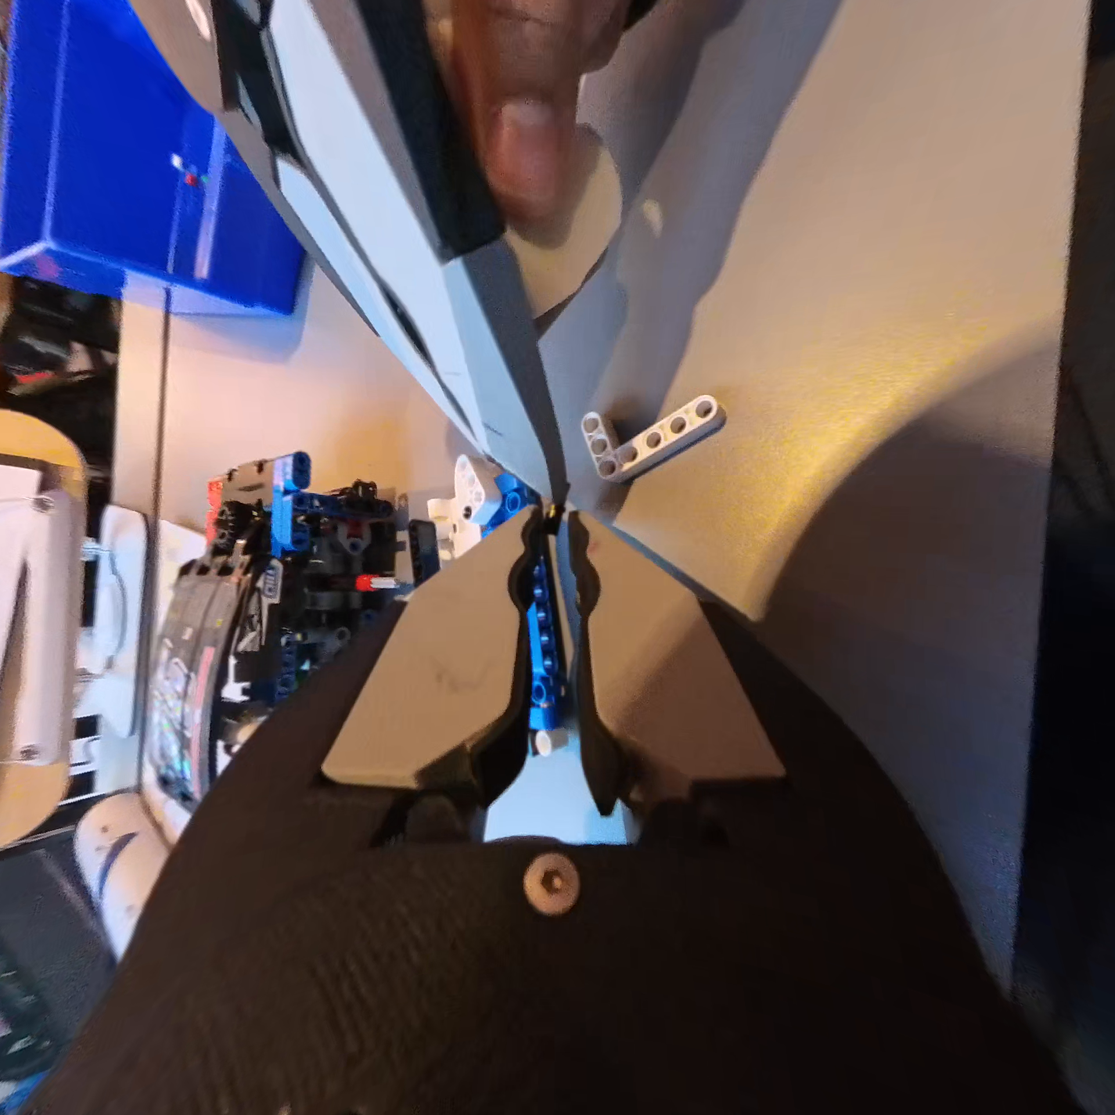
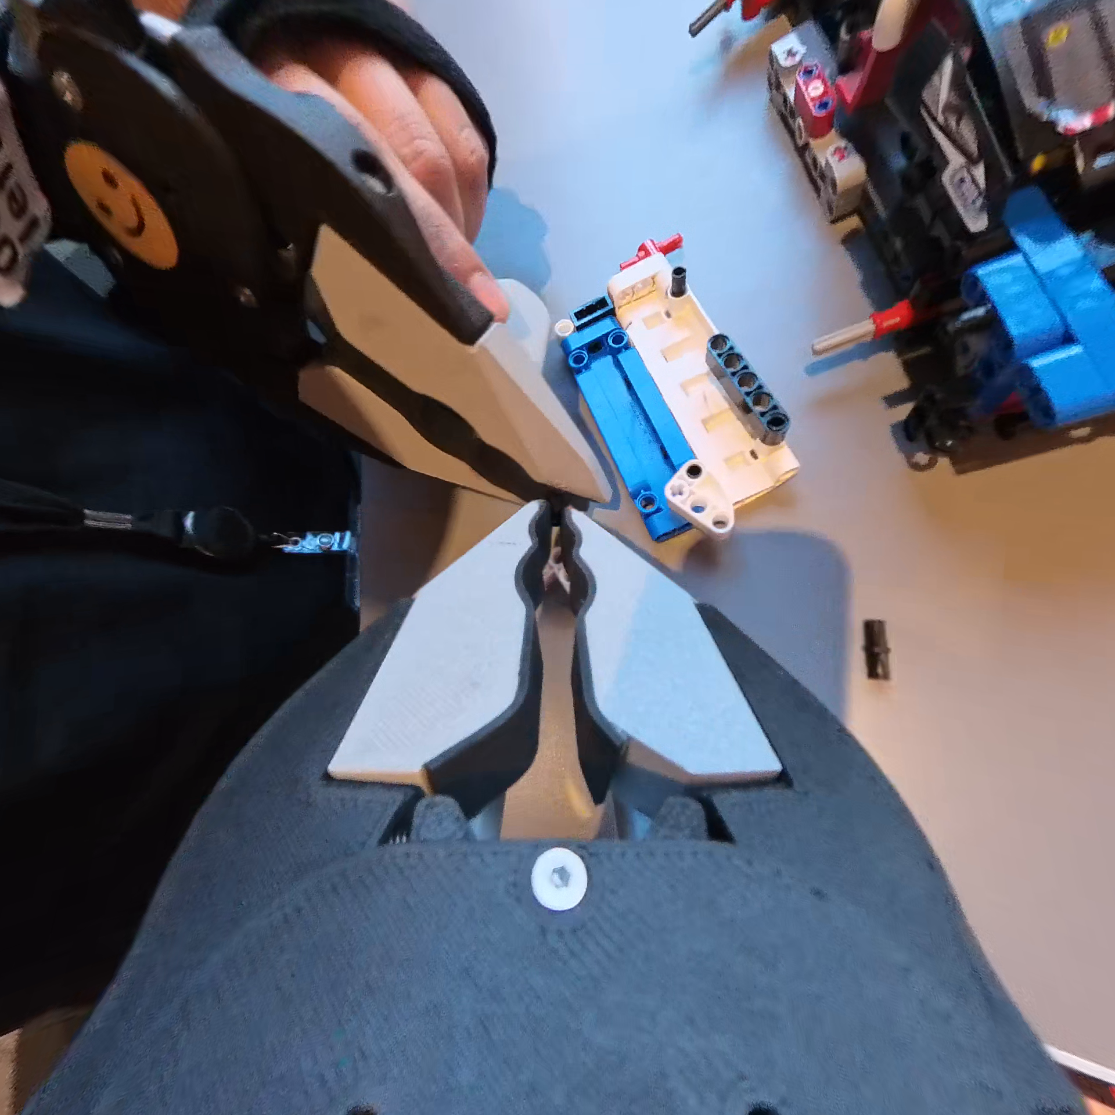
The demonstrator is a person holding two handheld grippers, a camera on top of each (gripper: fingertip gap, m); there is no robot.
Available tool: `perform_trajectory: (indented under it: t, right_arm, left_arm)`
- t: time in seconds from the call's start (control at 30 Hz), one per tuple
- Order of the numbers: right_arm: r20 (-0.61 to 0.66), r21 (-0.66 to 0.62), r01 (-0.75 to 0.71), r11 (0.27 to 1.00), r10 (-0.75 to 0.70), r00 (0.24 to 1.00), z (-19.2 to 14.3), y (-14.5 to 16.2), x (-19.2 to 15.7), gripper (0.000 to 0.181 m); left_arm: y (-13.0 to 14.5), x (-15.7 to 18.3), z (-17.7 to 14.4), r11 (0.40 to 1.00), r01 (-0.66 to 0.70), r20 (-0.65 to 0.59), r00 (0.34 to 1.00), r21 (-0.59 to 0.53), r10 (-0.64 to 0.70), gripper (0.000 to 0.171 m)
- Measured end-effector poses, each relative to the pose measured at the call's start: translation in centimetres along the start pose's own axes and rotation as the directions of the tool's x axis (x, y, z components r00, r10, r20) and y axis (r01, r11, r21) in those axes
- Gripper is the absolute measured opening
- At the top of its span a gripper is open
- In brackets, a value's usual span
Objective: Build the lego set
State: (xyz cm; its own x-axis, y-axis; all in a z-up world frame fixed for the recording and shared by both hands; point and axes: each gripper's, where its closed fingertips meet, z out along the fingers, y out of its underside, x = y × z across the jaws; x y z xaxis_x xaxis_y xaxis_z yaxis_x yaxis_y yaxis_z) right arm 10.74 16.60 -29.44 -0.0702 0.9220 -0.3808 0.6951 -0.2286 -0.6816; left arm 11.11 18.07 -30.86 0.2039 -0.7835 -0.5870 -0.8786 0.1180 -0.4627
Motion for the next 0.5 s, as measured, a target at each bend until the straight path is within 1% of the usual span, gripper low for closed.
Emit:
perform_trajectory:
  t: [0.2,0.27,0.3,0.37,0.43,0.5]
  right_arm:
    - [0.08,0.012,-0.134,0.991,0.132,0.988,0.1,0.2,0.3,0.0]
    - [0.094,0.029,-0.158,0.987,0.155,0.984,0.0,0.1,0.4,0.0]
    - [0.093,0.038,-0.142,0.989,0.138,0.986,-0.1,0.1,0.4,0.0]
    - [0.07,0.082,-0.058,0.995,0.052,0.996,-0.5,-0.1,0.1,0.0]
    - [0.013,0.153,0.056,0.987,-0.059,0.998,-1.2,-0.5,-0.3,0.0]
    - [-0.079,0.189,0.17,0.967,-0.157,0.984,-1.9,-0.6,-0.2,0.0]
  left_arm:
    - [-0.1,-0.1,0.3,0.995,-0.1,0.08,0.992,-0.018,0.102,0.004]
    - [-0.1,-0.2,0.3,0.997,-0.078,0.085,0.993,-0.019,0.079,0.003]
    - [-0.2,-0.1,0.3,0.999,-0.033,0.059,0.998,-0.006,0.033,0.002]
    - [-0.6,0.2,0.1,0.992,0.116,-0.039,0.993,0.041,-0.115,0.002]
    - [-1.4,0.2,-0.4,0.958,0.271,-0.139,0.956,0.095,-0.257,0.001]
    - [-1.8,0.4,-0.7,0.92,0.377,-0.227,0.91,0.109,-0.346,0.002]
